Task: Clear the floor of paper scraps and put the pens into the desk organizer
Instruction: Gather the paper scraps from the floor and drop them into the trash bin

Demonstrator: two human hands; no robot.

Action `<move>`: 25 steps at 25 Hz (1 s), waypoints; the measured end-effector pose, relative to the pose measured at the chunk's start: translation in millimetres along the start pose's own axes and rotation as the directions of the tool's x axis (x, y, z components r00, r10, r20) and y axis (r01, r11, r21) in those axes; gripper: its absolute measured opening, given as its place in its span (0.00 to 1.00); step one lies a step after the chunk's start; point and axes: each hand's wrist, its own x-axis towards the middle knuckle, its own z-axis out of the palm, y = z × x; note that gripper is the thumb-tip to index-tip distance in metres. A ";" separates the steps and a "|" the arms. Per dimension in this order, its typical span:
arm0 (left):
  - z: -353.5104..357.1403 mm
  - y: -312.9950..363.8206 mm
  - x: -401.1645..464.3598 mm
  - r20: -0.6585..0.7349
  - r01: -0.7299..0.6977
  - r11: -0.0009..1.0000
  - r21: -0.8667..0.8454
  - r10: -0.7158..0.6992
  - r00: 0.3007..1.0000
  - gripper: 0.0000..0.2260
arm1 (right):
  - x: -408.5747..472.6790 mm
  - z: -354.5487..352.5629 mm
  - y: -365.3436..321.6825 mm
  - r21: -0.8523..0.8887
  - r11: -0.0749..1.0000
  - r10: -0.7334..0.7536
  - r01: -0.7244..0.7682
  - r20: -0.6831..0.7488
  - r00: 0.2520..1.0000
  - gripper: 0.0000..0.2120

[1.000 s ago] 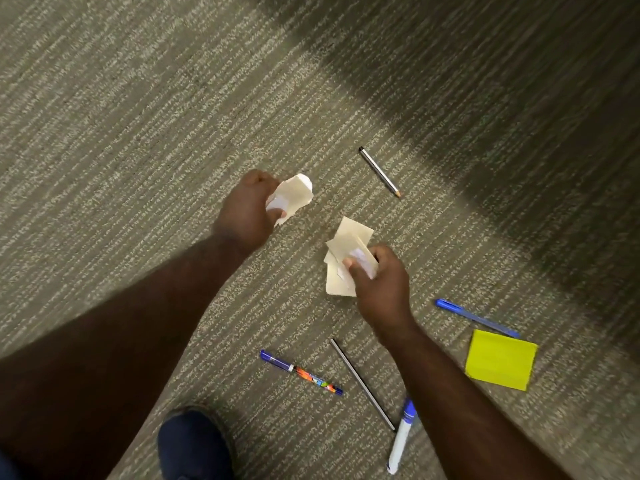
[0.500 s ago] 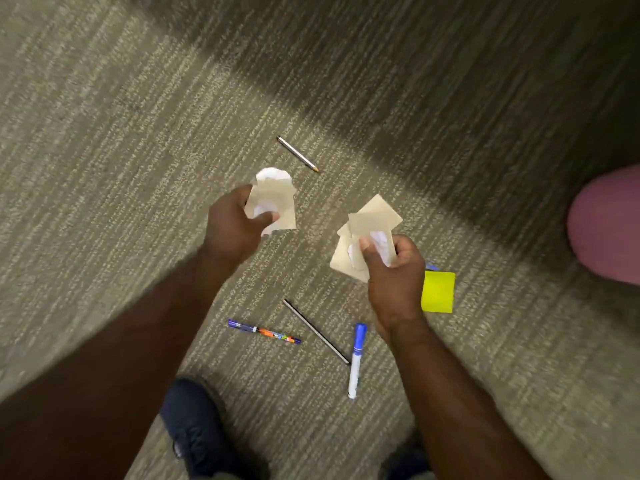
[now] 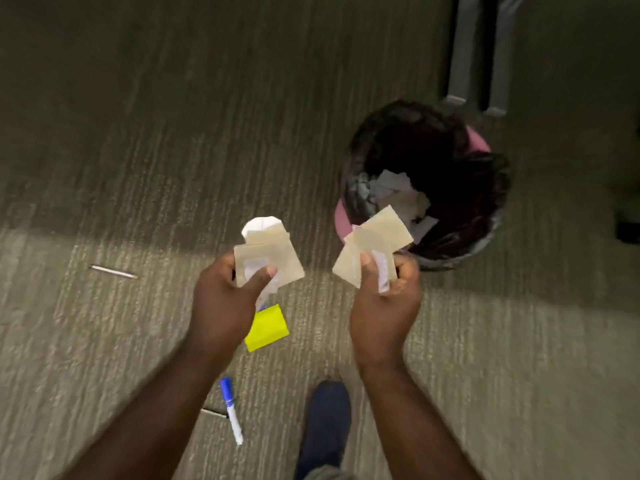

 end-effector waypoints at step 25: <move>25.6 -16.3 17.1 -0.166 -0.157 0.974 -0.164 0.129 0.978 0.08 | -4.1 -7.4 48.1 -0.232 0.746 -0.472 0.624 0.476 0.742 0.07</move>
